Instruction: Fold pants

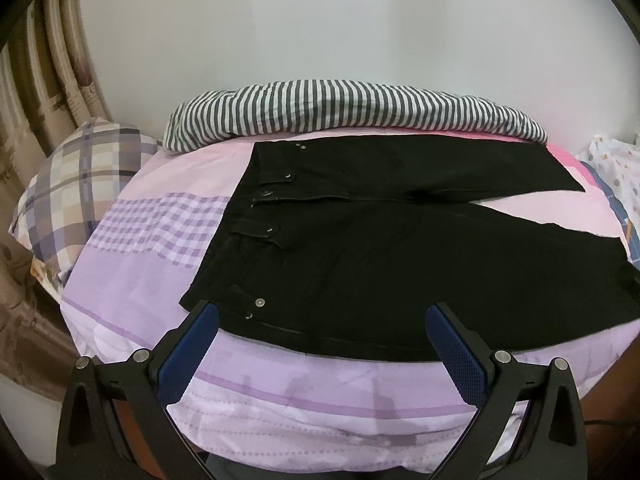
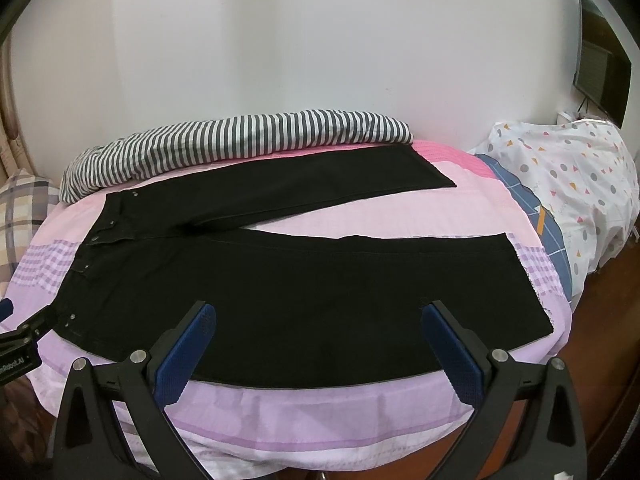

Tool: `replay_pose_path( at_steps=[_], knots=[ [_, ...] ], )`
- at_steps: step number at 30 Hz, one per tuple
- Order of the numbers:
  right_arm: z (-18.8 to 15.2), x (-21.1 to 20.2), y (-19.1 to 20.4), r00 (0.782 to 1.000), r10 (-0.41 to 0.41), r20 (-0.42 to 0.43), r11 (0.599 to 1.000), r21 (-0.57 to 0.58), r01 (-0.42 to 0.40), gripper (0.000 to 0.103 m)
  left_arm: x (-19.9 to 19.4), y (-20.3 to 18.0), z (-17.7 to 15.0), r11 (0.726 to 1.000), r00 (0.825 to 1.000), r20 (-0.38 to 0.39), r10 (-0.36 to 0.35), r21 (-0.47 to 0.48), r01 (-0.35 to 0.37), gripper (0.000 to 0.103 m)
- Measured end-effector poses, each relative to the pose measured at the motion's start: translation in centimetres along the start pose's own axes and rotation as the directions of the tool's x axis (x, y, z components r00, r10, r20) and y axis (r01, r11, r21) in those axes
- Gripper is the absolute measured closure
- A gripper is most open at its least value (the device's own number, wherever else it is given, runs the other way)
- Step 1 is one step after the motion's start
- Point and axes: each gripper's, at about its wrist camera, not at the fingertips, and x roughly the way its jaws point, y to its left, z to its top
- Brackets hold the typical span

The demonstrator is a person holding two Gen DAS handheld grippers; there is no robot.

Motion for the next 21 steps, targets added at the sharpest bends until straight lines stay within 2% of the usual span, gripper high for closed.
replay_pose_path(
  at_steps=[21],
  knots=[
    [-0.1, 0.6, 0.0, 1.0, 0.001, 0.009, 1.0, 0.022, -0.001, 0.0, 0.2, -1.2, -0.5, 0.996, 0.998, 0.004, -0.067, 0.059, 0.066, 0.0]
  ],
)
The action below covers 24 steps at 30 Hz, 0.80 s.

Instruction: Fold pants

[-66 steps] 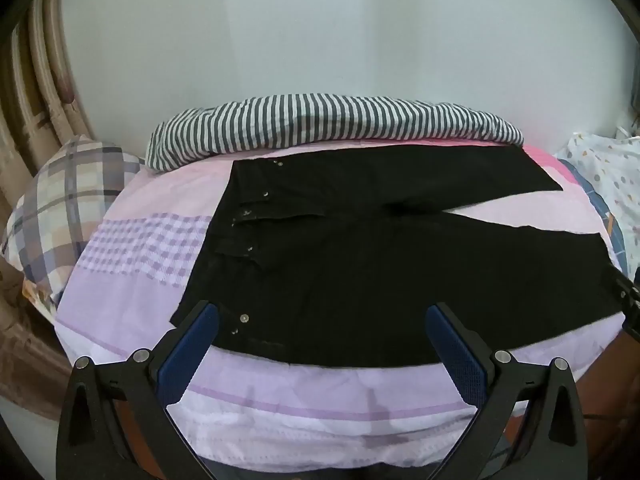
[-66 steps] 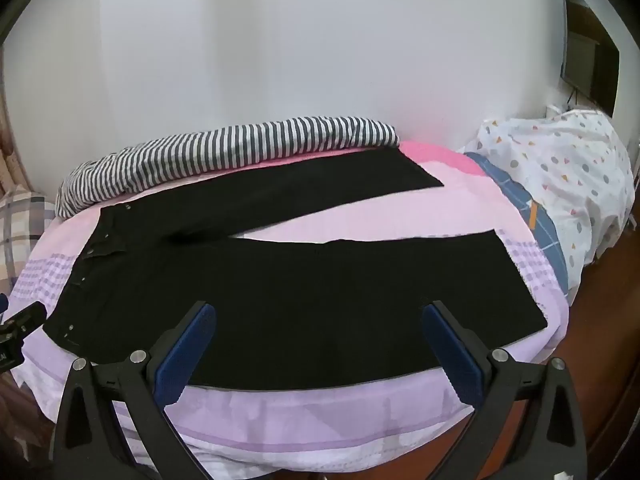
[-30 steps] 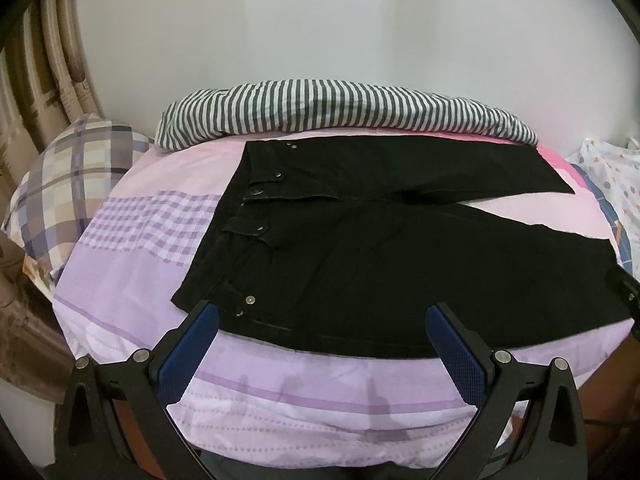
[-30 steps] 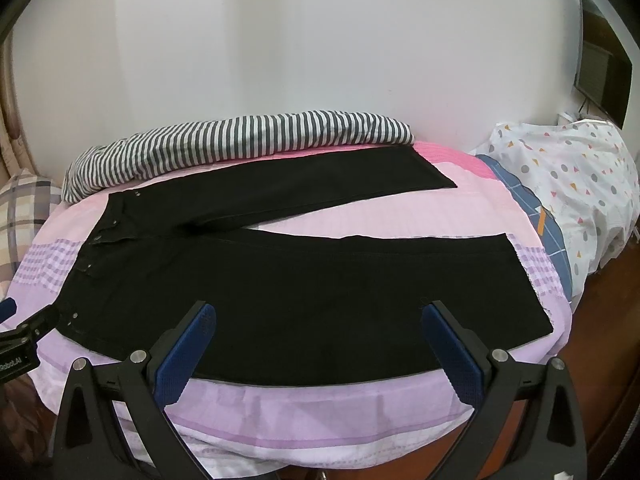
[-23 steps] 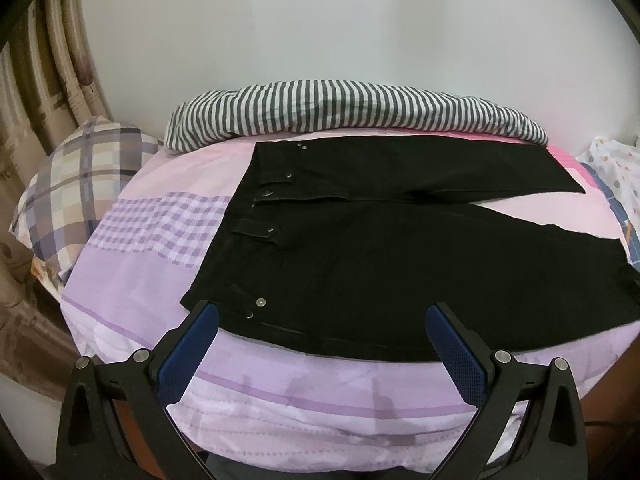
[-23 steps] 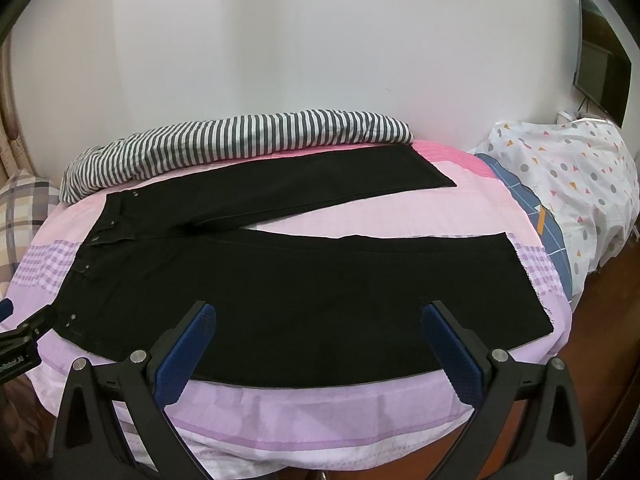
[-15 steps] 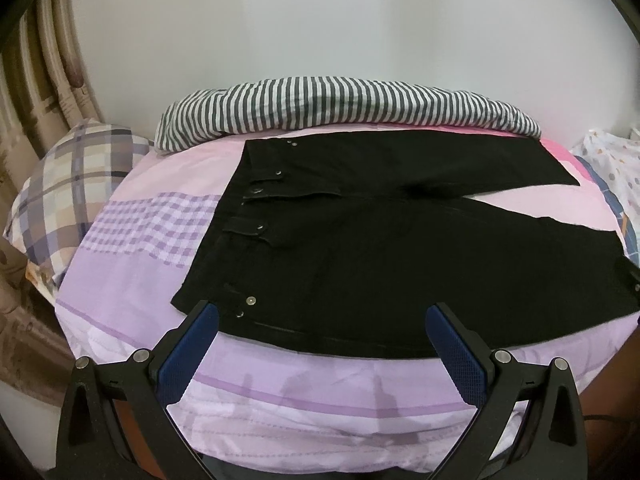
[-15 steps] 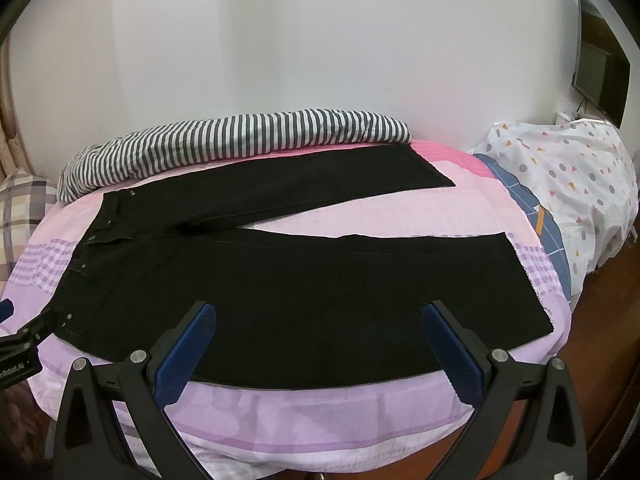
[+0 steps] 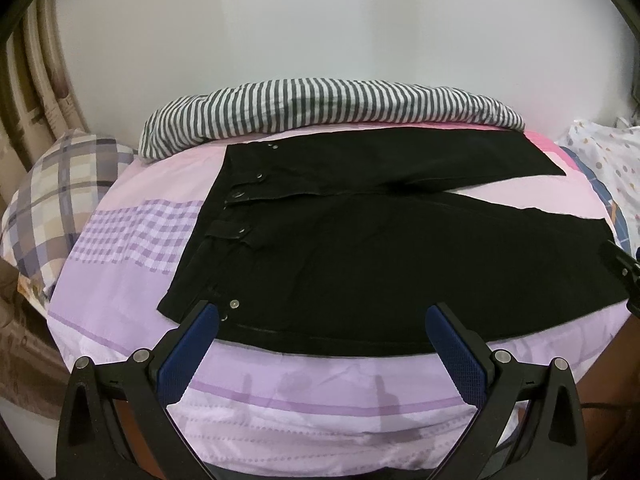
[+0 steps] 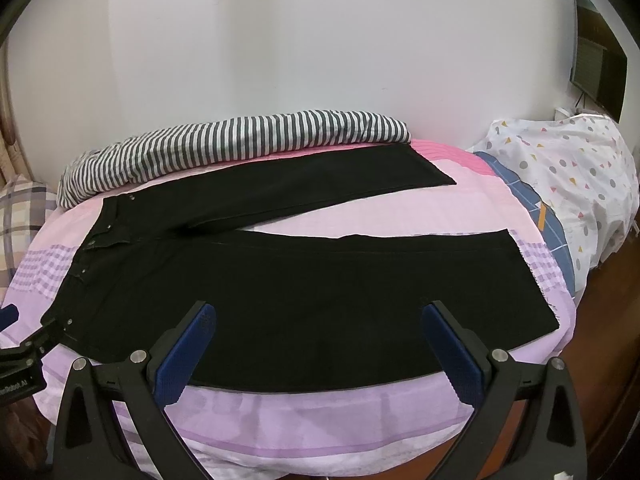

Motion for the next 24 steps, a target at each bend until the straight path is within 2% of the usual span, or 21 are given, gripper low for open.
replay_pose_path(
  at_steps=[24],
  knots=[
    [0.21, -0.11, 0.11, 1.0, -0.004, 0.006, 1.0, -0.006, 0.004, 0.0, -0.12, 0.25, 0.17, 1.0, 1.0, 0.009, -0.013, -0.018, 0.014, 0.0]
  ],
)
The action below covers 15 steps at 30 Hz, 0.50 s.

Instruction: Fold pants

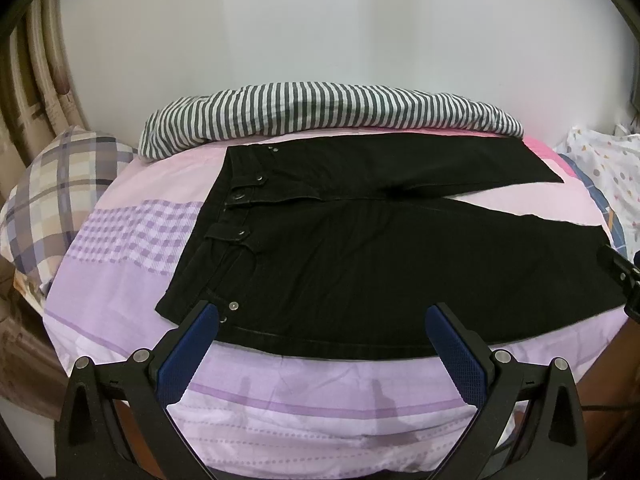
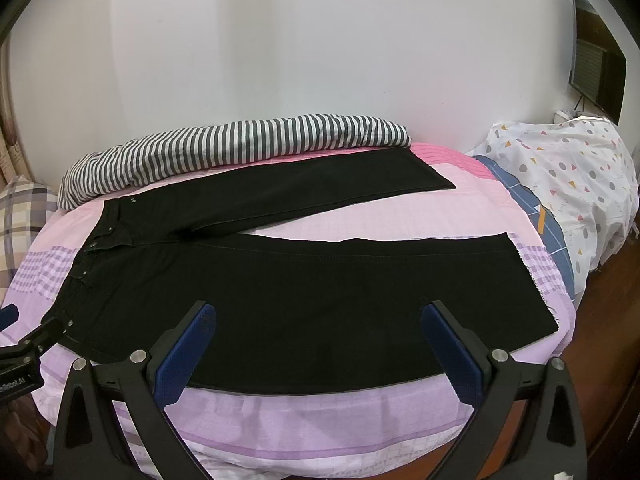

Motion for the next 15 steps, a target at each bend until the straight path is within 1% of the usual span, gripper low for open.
replay_pose_path(
  at_steps=[15],
  knots=[
    [0.3, 1.1, -0.2, 1.0, 0.001, -0.024, 1.0, 0.009, -0.001, 0.0, 1.8, 1.0, 0.3, 0.999, 0.999, -0.048, -0.026, -0.042, 0.024, 0.0]
  ],
)
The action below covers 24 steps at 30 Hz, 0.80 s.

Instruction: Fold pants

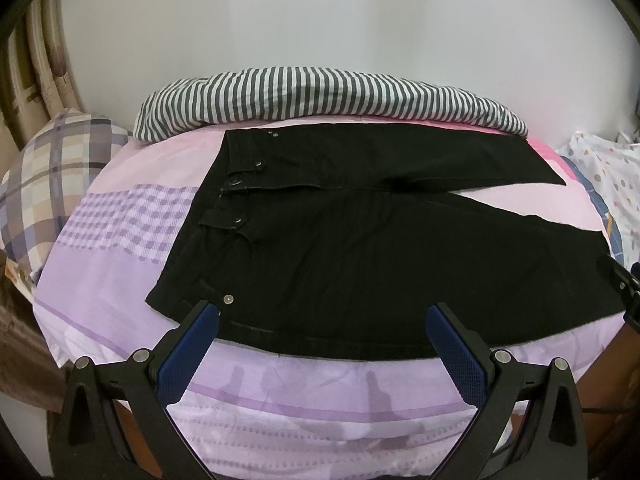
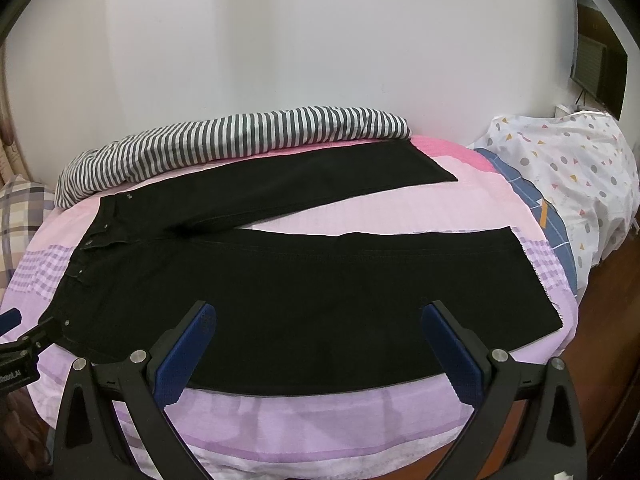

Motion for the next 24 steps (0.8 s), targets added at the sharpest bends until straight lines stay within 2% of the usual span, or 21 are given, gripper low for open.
replay_pose_path(
  at_steps=[9, 15, 17, 19, 22, 24],
  knots=[
    [0.3, 1.9, -0.3, 0.999, 0.018, -0.047, 0.999, 0.034, -0.016, 0.0, 1.6, 1.4, 1.4, 1.0, 1.0, -0.018, -0.012, -0.026, 0.012, 0.0],
    [1.0, 3.8, 0.0, 0.996, -0.002, -0.086, 0.999, 0.041, 0.006, 0.0, 3.1, 3.7, 4.1, 0.999, 1.0, -0.002, -0.022, -0.042, 0.022, 0.001],
    [1.3, 4.1, 0.5, 0.997, -0.004, -0.08, 1.0, 0.028, 0.006, 0.0, 3.8, 4.9, 5.4, 0.998, 1.0, 0.006, -0.023, -0.053, 0.023, 0.005],
    [1.6, 4.4, 1.0, 0.997, -0.001, -0.071, 1.0, 0.001, 0.001, 0.0, 4.5, 5.9, 6.6, 0.998, 1.0, 0.008, -0.016, -0.058, 0.016, 0.015],
    [2.5, 5.3, 2.0, 0.995, 0.012, -0.095, 1.0, -0.018, -0.014, 0.0, 6.2, 8.1, 9.0, 0.994, 0.999, -0.004, -0.035, -0.101, 0.034, 0.017],
    [3.2, 6.2, 2.4, 0.991, 0.053, -0.12, 0.998, -0.013, -0.055, 0.0, 7.7, 9.9, 10.7, 0.989, 0.998, -0.014, -0.058, -0.136, 0.055, 0.019]
  ],
)
